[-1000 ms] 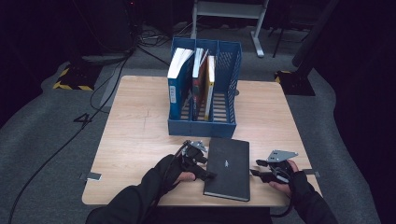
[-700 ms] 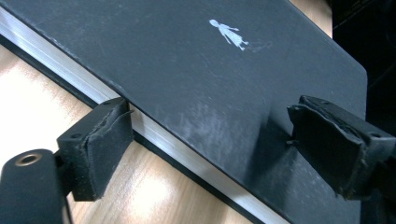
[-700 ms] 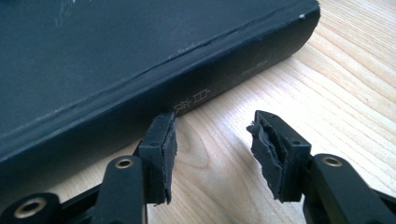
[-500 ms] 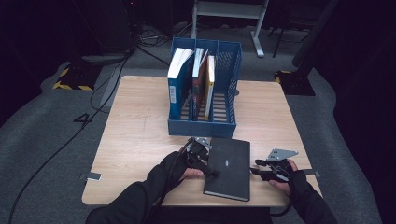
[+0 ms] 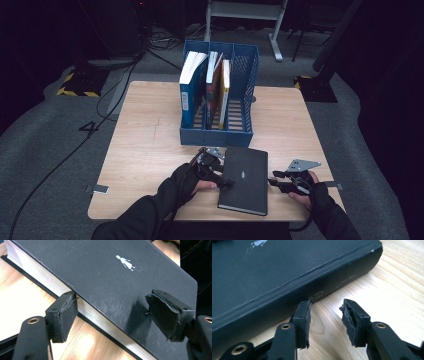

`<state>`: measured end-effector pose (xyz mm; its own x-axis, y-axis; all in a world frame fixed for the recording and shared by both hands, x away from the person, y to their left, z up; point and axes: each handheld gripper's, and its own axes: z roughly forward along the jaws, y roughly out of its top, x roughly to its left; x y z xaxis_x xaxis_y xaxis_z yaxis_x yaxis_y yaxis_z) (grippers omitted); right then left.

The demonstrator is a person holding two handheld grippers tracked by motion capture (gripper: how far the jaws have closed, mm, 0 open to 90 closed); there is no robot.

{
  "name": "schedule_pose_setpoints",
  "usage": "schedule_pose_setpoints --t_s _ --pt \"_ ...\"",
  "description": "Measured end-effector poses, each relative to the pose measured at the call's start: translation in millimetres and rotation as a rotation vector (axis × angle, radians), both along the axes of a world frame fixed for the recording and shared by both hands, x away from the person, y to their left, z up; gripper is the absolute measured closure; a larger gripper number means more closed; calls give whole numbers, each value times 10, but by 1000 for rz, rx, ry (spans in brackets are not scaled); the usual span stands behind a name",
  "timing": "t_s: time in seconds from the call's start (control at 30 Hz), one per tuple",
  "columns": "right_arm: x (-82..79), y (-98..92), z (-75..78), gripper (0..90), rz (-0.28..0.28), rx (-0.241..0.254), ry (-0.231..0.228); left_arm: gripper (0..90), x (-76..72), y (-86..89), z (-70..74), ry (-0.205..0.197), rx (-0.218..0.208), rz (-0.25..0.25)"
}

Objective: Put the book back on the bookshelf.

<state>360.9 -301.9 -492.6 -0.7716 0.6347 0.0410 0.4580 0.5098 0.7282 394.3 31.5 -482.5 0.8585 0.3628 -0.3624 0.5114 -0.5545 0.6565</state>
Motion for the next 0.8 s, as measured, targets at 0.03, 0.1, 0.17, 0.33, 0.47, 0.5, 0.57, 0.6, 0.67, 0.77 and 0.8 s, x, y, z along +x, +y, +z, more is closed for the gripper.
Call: schedule_pose_setpoints --t_s 0.03,0.1,0.17,0.33,0.47,0.5,0.57,0.6,0.67,0.77,0.8 --pt "1 -5 7 584 -5 8 1 249 -5 2 2 -6 -1 -1" --pt "8 -23 17 600 -8 38 0 253 -15 5 4 -16 -4 1" --pt "22 -39 44 607 -7 84 6 257 -27 5 5 -27 -9 3" --pt "51 -10 78 614 -47 11 5 288 -35 -3 10 -40 -7 5" --pt "54 42 9 626 -31 -74 5 289 -27 -6 3 -24 -8 10" --pt "55 48 16 625 -29 -83 1 289 -27 -6 3 -21 -7 11" --pt "52 51 15 626 -26 -86 -5 288 -18 -7 -2 -9 -9 12" --pt "51 48 14 629 -30 -81 1 285 -11 -9 -4 -1 -8 14" --pt "52 42 9 640 -28 -72 3 276 0 -23 -6 25 -2 21" --pt "52 35 2 640 -29 -62 4 217 -19 -87 -6 52 27 28" --pt "51 35 0 641 -29 -60 2 187 -34 -118 5 45 43 35"
